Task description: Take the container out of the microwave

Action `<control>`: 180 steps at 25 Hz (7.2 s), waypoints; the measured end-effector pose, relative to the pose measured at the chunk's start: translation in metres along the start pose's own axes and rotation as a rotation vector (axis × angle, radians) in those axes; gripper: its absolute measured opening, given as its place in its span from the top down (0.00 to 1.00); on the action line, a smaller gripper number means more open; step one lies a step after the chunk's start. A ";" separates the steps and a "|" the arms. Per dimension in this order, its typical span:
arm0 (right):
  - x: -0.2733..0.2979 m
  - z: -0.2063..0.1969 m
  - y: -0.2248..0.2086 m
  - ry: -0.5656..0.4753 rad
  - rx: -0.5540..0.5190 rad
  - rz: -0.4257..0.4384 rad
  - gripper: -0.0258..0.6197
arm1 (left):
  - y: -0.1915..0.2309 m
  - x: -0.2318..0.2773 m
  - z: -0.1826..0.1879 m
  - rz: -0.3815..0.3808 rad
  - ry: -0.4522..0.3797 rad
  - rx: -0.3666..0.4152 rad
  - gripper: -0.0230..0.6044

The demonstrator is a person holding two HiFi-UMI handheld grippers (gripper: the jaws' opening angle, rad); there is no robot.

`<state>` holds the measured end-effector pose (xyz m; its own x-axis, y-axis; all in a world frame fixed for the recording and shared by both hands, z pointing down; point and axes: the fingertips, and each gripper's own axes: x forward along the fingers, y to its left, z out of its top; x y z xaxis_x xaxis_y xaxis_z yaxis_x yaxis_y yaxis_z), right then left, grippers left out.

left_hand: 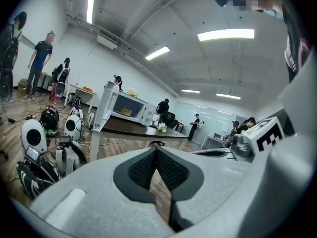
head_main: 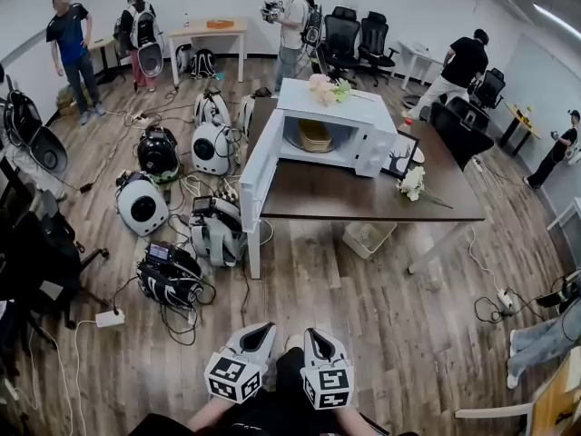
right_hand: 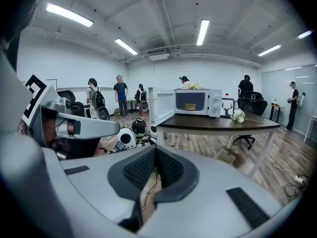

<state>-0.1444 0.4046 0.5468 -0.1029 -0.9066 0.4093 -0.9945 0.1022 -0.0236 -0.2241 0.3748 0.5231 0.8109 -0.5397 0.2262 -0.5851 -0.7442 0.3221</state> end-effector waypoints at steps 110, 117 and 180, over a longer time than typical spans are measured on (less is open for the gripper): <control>0.505 0.254 -0.280 0.078 -0.505 0.266 0.75 | 0.244 0.465 0.194 0.197 -0.005 -0.026 0.95; 0.539 0.257 -0.286 0.132 -0.705 0.299 0.74 | 0.252 0.471 0.197 0.229 -0.002 -0.029 0.95; 0.586 0.220 -0.292 0.389 -1.270 0.502 0.91 | 0.259 0.468 0.203 0.260 -0.017 -0.042 0.95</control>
<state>0.0809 -0.2469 0.5925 -0.2147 -0.5176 0.8283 -0.1388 0.8556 0.4987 0.0023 -0.1507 0.5258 0.6327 -0.7175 0.2914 -0.7730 -0.5628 0.2926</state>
